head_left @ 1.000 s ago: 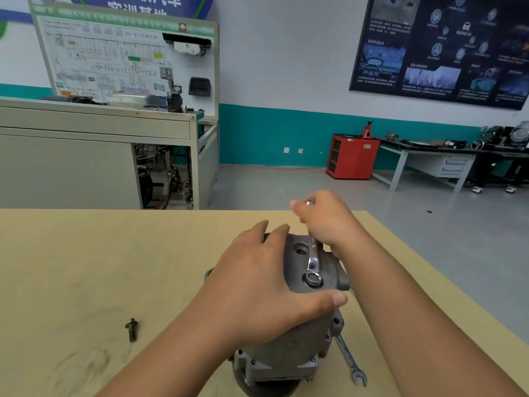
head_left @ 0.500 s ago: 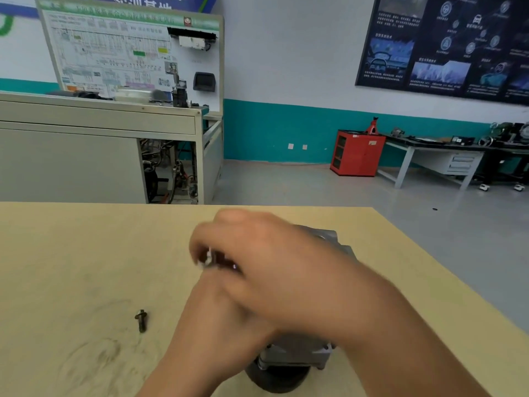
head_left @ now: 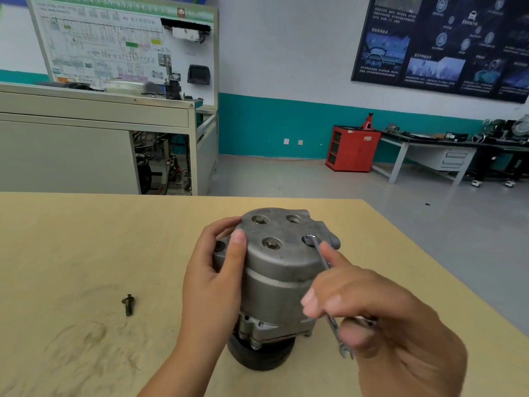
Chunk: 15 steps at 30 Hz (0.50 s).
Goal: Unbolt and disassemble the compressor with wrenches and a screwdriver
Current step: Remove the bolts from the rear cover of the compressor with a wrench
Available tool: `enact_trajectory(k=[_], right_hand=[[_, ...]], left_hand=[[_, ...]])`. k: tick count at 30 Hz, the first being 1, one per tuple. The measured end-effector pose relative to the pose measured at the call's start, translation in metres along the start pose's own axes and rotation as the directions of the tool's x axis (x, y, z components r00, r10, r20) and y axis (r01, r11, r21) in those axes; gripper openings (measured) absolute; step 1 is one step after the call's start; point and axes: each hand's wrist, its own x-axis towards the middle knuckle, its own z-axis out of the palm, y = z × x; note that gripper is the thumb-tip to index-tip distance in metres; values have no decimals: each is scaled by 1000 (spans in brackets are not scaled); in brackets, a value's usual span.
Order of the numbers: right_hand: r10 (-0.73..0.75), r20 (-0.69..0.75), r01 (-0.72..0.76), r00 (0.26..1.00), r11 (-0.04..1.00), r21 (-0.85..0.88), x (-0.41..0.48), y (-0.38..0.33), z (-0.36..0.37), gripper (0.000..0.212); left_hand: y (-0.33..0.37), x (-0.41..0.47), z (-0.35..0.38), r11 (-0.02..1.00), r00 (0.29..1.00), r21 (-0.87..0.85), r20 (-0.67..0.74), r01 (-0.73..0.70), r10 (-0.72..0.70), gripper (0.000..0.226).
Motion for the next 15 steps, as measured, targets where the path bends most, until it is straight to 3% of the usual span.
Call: enact_trajectory(k=[4,7,9,15], right_hand=[[-7,-120,15,993,998,66,-14,3,-1,18],[-17,-296,54,955,992,115,-19,0,7,18],[36,-438,65,898,975,214,-19,0,7,18],[204,-598,52,775,923,382,-9,8,-5,17]], left_hand=[[-3,1,3,997,992,44,-118,60,-55,15],[-7,3,5,971,956,-15,-173,237,-236,10],[-7,3,6,944,933,-106,-152,313,-326,24],[-7,7,3,952,942,-99,-145,290,-302,37]])
